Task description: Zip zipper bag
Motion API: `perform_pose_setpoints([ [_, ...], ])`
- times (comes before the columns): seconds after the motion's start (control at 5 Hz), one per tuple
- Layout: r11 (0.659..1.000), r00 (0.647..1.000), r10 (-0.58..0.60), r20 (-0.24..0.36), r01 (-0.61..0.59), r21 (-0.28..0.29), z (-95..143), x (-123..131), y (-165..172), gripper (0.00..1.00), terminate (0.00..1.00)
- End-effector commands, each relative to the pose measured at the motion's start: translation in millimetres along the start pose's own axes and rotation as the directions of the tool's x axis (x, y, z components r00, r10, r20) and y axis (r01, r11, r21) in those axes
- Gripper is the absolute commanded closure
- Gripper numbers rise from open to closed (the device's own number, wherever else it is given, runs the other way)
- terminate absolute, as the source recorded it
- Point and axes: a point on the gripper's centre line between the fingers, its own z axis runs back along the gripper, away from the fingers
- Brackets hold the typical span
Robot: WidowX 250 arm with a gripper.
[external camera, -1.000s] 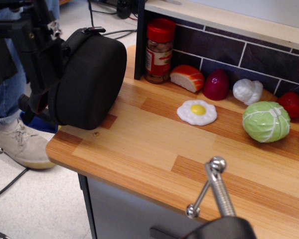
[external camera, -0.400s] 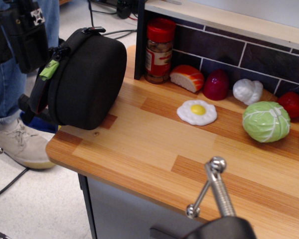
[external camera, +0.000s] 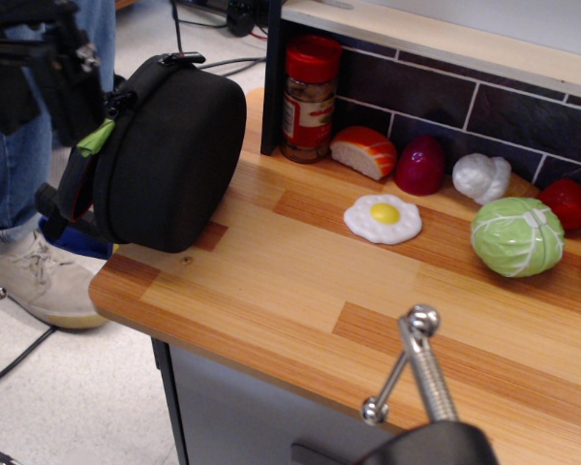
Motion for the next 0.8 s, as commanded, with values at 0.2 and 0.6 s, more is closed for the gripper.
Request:
perform_pose_setpoints([
  [0.2,0.996,1.0,0.019,0.0,-0.019,0.093,-20,23,16,0.0,0.0],
  [0.6,0.995,0.999,0.039,-0.002,-0.039,0.089,-23,27,10,0.0,0.0],
])
